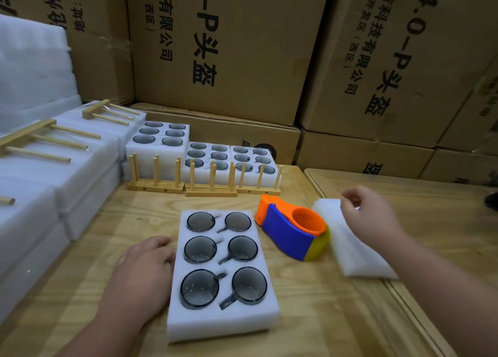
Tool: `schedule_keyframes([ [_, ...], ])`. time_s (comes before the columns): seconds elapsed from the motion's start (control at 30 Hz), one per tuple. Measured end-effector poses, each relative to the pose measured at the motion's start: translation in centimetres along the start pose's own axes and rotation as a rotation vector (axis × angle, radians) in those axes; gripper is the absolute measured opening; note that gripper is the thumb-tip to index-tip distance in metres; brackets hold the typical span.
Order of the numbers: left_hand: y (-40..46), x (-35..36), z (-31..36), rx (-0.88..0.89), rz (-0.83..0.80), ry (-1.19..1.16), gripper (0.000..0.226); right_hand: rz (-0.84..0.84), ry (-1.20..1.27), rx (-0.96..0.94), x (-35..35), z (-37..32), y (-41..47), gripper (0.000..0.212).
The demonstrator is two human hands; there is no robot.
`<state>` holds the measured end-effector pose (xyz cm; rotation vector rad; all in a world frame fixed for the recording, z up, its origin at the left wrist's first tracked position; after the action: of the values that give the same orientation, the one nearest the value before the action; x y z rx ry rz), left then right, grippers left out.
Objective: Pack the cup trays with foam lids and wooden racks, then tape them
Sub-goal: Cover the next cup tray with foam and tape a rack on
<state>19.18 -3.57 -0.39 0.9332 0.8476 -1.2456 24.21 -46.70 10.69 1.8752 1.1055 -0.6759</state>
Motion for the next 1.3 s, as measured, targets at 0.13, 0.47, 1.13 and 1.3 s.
schedule_keyframes([
  [0.13, 0.2, 0.3, 0.0, 0.012, -0.003, 0.015, 0.039, 0.024, -0.085, 0.121, -1.8, 4.6, 0.8, 0.022],
  [0.47, 0.2, 0.0, 0.3, 0.029, 0.001, 0.027, 0.037, -0.35, -0.36, 0.466, -0.4, 10.3, -0.7, 0.125],
  [1.13, 0.3, 0.1, 0.2, 0.025, 0.0, 0.014, 0.037, -0.056, -0.481, 0.286, -4.6, 6.6, 2.4, 0.091],
  [1.3, 0.2, 0.1, 0.2, 0.018, 0.001, 0.029, 0.04, -0.025, -0.433, 0.189, -5.7, 4.1, 3.8, 0.062],
])
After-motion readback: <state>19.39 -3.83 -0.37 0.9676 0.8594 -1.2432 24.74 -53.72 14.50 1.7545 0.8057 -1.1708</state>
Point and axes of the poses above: each hand's wrist, its own y-axis towards the middle knuckle, its own x-axis out of the palm, z = x × y, the point moved 8 cm from there along y, towards the middle knuckle, and after that the axes turned 2 degrees about -y, right-handed, at the moved point
